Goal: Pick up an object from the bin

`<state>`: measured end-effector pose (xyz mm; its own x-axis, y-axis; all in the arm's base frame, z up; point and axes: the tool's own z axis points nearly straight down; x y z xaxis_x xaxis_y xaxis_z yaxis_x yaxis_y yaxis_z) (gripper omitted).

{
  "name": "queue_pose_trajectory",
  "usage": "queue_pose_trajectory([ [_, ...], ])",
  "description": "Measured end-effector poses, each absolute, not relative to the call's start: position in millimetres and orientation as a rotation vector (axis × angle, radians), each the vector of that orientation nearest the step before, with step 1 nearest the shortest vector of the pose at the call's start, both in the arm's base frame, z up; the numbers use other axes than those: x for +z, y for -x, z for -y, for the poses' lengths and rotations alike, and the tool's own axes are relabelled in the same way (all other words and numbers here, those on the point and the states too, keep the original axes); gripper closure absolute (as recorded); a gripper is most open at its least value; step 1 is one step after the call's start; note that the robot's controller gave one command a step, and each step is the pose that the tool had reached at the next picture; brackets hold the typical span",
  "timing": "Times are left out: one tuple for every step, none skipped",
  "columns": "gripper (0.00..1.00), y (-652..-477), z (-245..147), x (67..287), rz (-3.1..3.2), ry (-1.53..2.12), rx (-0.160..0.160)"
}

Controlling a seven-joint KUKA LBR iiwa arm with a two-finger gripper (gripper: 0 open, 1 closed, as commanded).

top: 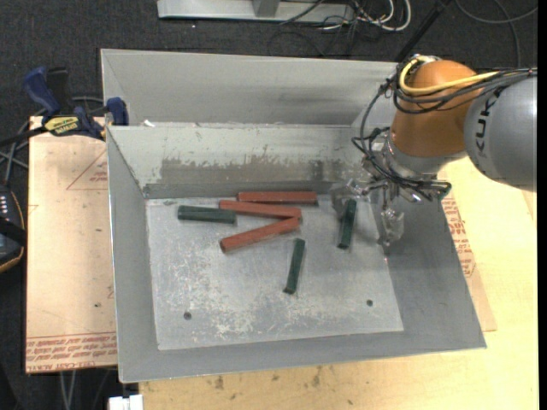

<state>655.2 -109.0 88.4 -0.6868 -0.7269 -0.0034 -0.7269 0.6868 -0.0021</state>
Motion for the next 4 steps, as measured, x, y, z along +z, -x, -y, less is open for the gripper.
queue_pose_trajectory([
  [1.00,-656.2,112.9,70.5,-2.721,1.564,0.001],
  [1.00,-656.2,112.9,70.5,-2.721,1.564,0.001],
  [1.00,-655.0,112.4,74.0,-2.723,1.565,0.005],
  [1.00,-653.7,111.6,90.7,-2.726,1.568,0.010],
])
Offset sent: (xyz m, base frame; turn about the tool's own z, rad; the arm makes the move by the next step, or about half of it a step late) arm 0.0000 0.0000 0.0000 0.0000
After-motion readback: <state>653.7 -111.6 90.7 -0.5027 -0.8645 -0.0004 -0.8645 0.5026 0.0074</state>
